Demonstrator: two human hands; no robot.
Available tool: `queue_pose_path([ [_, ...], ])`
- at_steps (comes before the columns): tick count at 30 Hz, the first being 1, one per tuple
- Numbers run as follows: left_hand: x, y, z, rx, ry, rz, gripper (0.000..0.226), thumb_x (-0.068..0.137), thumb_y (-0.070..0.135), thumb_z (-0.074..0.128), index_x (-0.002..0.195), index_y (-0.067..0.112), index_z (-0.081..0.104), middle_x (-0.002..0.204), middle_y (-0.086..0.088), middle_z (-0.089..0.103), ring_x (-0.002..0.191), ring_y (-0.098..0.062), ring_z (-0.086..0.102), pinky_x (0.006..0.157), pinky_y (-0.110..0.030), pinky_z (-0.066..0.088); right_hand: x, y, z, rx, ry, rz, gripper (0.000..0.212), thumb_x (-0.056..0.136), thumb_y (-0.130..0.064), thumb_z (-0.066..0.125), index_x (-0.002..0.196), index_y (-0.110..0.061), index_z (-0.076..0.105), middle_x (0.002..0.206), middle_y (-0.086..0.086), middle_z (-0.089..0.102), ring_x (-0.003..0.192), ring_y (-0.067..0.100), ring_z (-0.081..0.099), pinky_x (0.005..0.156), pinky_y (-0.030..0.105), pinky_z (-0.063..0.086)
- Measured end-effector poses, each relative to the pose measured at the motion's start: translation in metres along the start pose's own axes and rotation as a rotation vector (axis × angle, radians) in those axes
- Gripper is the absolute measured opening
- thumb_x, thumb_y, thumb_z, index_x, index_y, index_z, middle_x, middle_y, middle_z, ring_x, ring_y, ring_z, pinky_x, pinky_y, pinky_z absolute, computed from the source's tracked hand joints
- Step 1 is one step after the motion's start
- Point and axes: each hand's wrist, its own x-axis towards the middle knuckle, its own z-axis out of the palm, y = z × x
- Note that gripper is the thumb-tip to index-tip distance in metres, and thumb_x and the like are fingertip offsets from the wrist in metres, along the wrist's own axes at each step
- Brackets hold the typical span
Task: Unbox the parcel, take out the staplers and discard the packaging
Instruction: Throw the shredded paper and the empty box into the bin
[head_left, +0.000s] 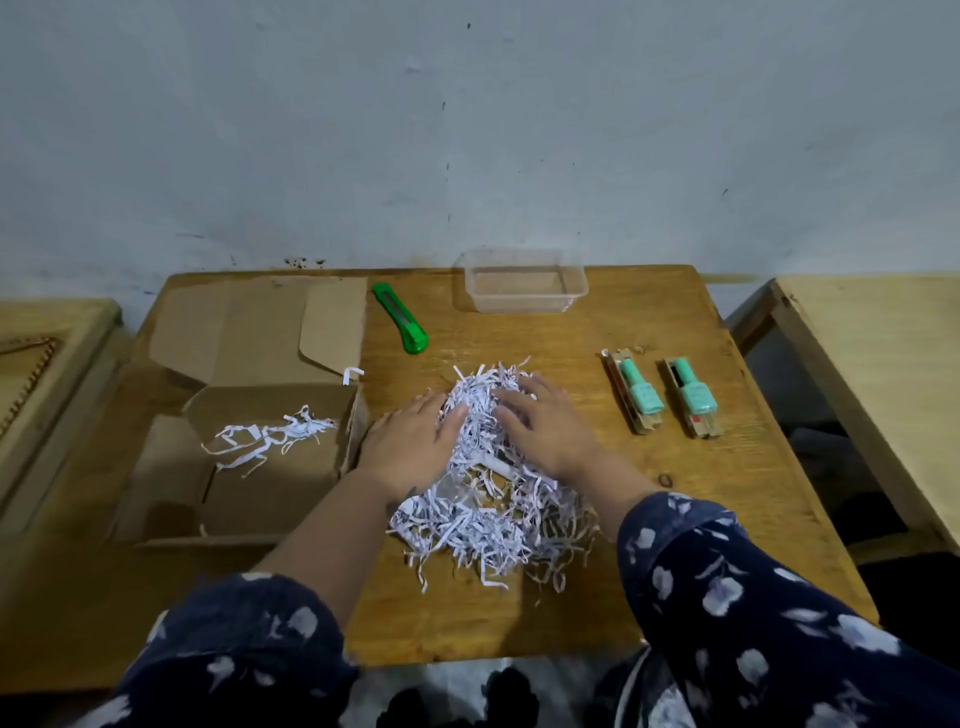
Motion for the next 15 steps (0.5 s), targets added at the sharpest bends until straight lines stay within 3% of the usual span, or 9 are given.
queue_pose_path([
  [3, -0.022, 0.003, -0.005, -0.024, 0.003, -0.008, 0.069, 0.093, 0.066, 0.011, 0.152, 0.03, 0.016, 0.158, 0.003, 0.025, 0.144, -0.019, 0.025, 0.117, -0.045, 0.019, -0.014, 0.004, -0.013, 0.169, -0.04, 0.007, 0.056, 0.093, -0.062, 0.026, 0.146, -0.042, 0.026, 0.158, 0.002, 0.019, 0.146, 0.025, 0.01, 0.118, 0.048, 0.01],
  [5, -0.035, 0.005, -0.008, -0.047, -0.048, -0.01, 0.075, 0.089, 0.073, 0.019, 0.152, 0.035, 0.005, 0.159, 0.003, 0.019, 0.145, -0.021, 0.022, 0.117, -0.047, 0.018, -0.029, 0.006, -0.022, 0.152, -0.077, -0.025, 0.065, 0.086, -0.07, 0.033, 0.146, -0.049, 0.016, 0.159, -0.001, 0.014, 0.146, 0.025, 0.009, 0.116, 0.05, 0.01],
  [8, -0.048, 0.004, -0.013, -0.05, -0.271, -0.004, 0.116, 0.062, 0.09, 0.048, 0.144, 0.046, -0.023, 0.16, 0.009, -0.002, 0.148, -0.023, 0.007, 0.117, -0.053, 0.016, -0.053, 0.007, -0.028, 0.014, -0.168, -0.097, 0.083, 0.078, -0.075, 0.045, 0.144, -0.054, -0.002, 0.16, -0.004, -0.002, 0.147, 0.025, -0.004, 0.114, 0.054, 0.002],
  [10, -0.052, 0.0, -0.01, 0.005, -0.364, 0.039, 0.139, 0.046, 0.088, 0.064, 0.136, 0.05, -0.034, 0.16, 0.009, -0.012, 0.148, -0.021, -0.003, 0.118, -0.054, 0.011, -0.064, 0.01, -0.023, -0.089, -0.213, -0.127, 0.099, 0.069, -0.081, 0.048, 0.14, -0.056, -0.015, 0.158, -0.002, -0.017, 0.145, 0.027, -0.015, 0.112, 0.058, -0.005],
  [15, -0.063, -0.004, 0.017, 0.173, -0.313, 0.151, 0.152, 0.042, 0.081, 0.073, 0.13, 0.044, -0.045, 0.155, 0.0, -0.029, 0.143, -0.02, -0.025, 0.115, -0.055, -0.011, -0.079, 0.016, 0.0, -0.156, -0.286, -0.111, 0.132, 0.051, -0.083, 0.064, 0.129, -0.053, -0.038, 0.145, 0.0, -0.047, 0.132, 0.031, -0.041, 0.106, 0.059, -0.021],
])
